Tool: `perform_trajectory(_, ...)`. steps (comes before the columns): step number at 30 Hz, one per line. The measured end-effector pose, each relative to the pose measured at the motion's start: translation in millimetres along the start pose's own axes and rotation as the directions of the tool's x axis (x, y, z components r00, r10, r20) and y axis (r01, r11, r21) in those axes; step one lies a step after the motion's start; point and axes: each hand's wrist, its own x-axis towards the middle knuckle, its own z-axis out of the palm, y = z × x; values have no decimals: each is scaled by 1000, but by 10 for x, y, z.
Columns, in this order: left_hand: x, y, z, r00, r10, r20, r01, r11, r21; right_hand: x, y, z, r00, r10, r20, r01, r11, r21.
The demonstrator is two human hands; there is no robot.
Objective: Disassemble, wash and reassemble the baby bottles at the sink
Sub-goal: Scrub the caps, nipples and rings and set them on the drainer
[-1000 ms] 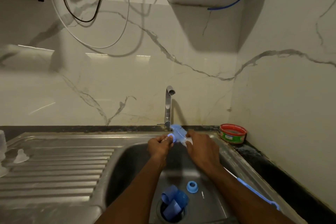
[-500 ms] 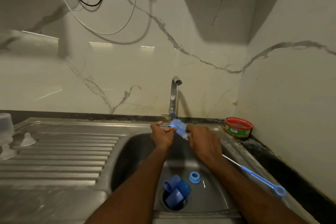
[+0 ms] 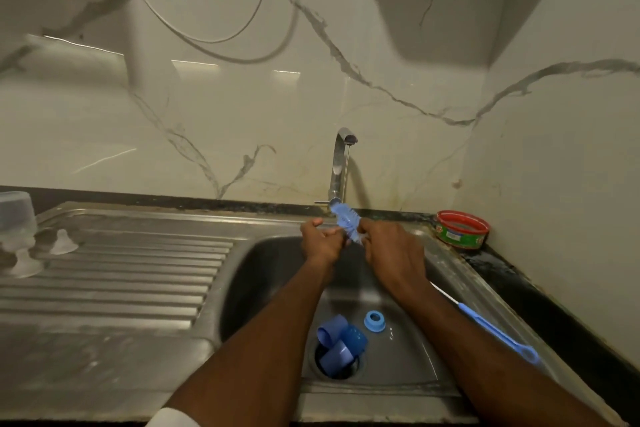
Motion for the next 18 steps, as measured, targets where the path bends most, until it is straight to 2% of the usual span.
perform_trajectory(2,-45,16,74,990,-44,130,54,996,-70,34,25,-36,999,43,-5,-43,999,4)
perform_trajectory(4,-69,21,125,986,-53,158,67,994,-88,74,60,-59,998,57,19,-57,998,14)
perform_trajectory(8,-22,52,90,997,-4,-79,-11,982,-188,57,51,-34,995,91,44,-94,992,81)
perform_trajectory(10,-30,106,63,995,-47,-92,17,951,-309,26,27,-47,990,131,55,-139,974,181)
perform_trajectory(12,-67,160,64,994,-108,34,111,889,-445,61,43,-69,976,203,75,-216,924,317)
perform_trajectory(15,-141,218,140,958,-139,249,237,876,-421,167,110,-146,933,341,119,-356,817,453)
perform_trajectory(18,-128,206,182,944,-173,281,282,866,-413,199,166,-169,903,393,175,-423,738,527)
